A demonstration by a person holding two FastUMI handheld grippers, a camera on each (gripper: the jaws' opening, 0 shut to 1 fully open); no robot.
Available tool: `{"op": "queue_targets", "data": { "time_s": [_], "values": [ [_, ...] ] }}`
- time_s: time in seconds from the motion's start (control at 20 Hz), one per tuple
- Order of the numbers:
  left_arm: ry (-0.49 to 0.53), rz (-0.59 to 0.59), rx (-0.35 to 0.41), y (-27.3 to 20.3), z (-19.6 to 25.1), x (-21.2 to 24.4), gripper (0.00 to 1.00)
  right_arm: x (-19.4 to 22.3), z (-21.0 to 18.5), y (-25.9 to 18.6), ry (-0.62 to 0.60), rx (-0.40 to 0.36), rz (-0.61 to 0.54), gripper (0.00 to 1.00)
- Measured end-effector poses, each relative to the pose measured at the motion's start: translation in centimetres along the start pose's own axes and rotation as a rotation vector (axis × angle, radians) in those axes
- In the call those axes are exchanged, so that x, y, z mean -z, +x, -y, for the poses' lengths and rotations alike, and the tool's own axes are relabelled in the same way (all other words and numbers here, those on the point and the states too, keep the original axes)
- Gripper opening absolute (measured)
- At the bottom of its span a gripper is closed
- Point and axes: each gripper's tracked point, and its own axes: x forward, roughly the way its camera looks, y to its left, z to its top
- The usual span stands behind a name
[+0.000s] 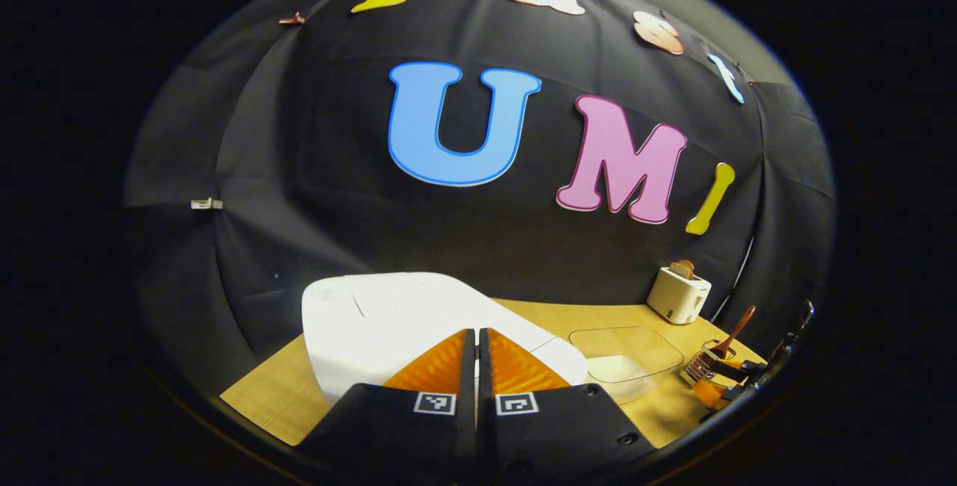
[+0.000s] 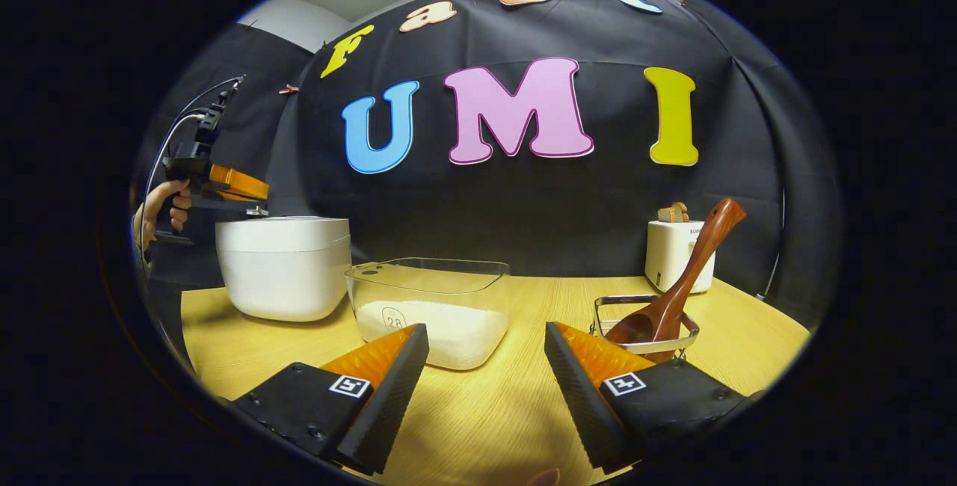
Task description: Close the left gripper, press the button to open the rice cooker; take a wooden spoon from the chopstick holder with the right hand, scoop a spoonful of rice and pour it into the rice cooker, then put the wooden spoon back into the chopstick holder.
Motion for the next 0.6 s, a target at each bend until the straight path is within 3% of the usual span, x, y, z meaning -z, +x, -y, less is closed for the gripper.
{"op": "queue_targets", "data": {
  "time_s": [0.45, 0.6],
  "values": [
    [0.141, -0.169, -0.006, 2.2, 0.4, 2.4, 0.06, 0.0, 0.5, 0.1, 0.0, 0.013, -0.002, 0.97],
    [0.134, -0.235, -0.005, 2.0, 0.8, 2.6, 0.06, -0.1, 0.5, 0.0, -0.002, 0.013, -0.001, 0.97]
  ]
}}
